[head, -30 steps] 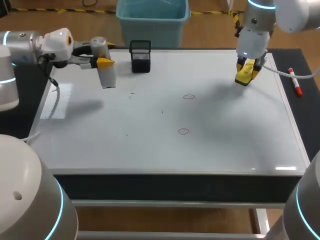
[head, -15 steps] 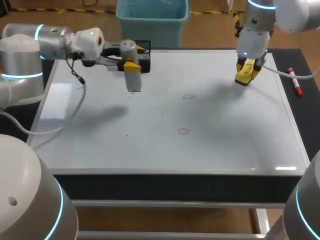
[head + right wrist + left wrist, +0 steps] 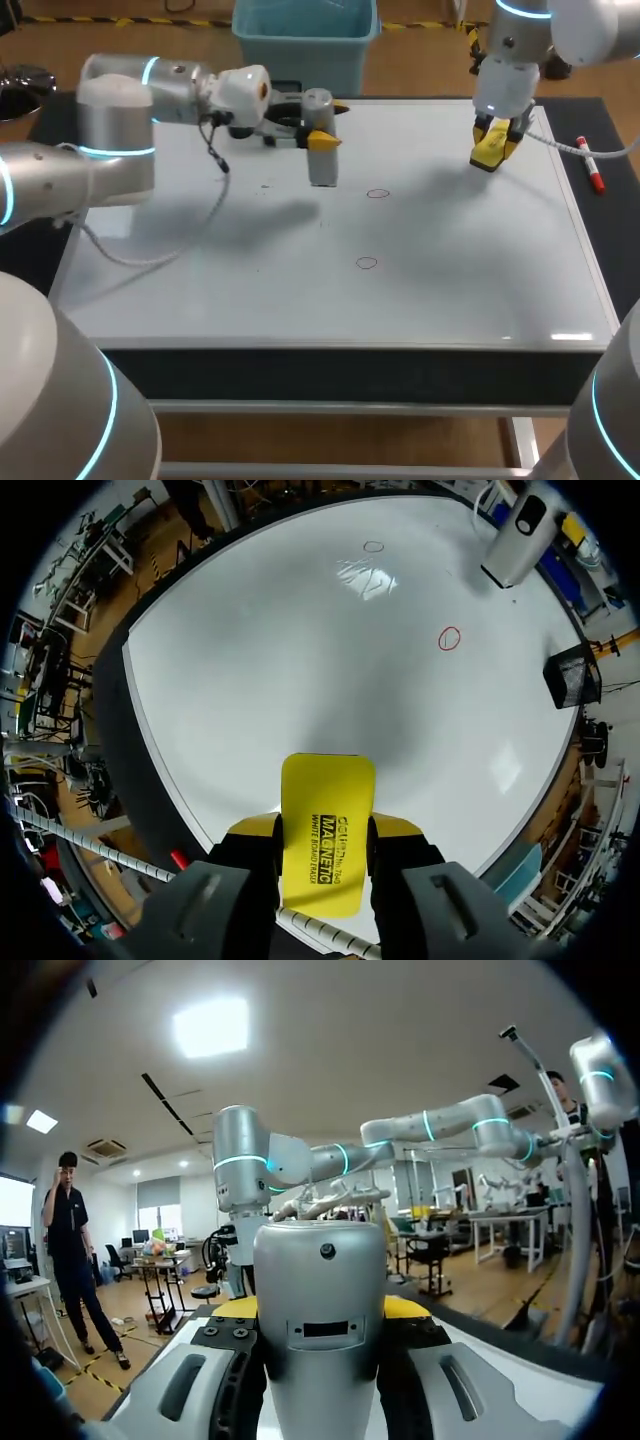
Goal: Pick up the inspection probe, press it on each red-marked spot on the whiteboard one by one, put down the probe, pick up the eraser, and wipe off all the red marks.
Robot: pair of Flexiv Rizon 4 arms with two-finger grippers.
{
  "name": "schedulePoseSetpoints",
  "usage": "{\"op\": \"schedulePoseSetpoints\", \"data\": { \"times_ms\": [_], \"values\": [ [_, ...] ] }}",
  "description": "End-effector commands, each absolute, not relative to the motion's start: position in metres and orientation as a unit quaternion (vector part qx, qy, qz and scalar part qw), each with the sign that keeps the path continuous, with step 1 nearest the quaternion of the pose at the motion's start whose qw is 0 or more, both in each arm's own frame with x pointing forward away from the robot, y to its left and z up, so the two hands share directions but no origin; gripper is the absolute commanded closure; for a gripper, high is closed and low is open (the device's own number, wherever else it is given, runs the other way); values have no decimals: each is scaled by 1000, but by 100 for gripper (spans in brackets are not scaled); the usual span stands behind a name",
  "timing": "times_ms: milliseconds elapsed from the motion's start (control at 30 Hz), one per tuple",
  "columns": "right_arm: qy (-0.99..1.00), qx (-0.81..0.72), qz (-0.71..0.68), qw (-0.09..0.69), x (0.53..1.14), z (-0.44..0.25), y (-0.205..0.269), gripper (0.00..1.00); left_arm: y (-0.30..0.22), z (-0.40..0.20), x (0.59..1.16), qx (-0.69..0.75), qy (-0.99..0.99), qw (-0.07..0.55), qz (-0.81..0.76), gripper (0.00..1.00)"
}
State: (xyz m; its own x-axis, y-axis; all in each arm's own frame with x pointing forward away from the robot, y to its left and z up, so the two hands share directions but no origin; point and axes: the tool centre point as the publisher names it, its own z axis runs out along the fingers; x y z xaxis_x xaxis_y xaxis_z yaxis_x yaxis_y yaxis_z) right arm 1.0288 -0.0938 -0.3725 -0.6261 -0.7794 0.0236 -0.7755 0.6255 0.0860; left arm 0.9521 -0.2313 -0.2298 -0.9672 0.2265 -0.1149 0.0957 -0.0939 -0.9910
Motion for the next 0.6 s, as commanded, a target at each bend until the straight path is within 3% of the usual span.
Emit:
{"op": "schedulePoseSetpoints", "data": {
  "times_ms": [33, 600],
  "values": [
    [-901, 432, -32, 30, 1029, -372, -94, 100, -260, -238, 974, -150, -661, 67, 733, 100],
    [-901, 432, -32, 30, 1029, -372, -94, 100, -309, -252, 972, -160, -659, 97, 729, 100]
  ]
}}
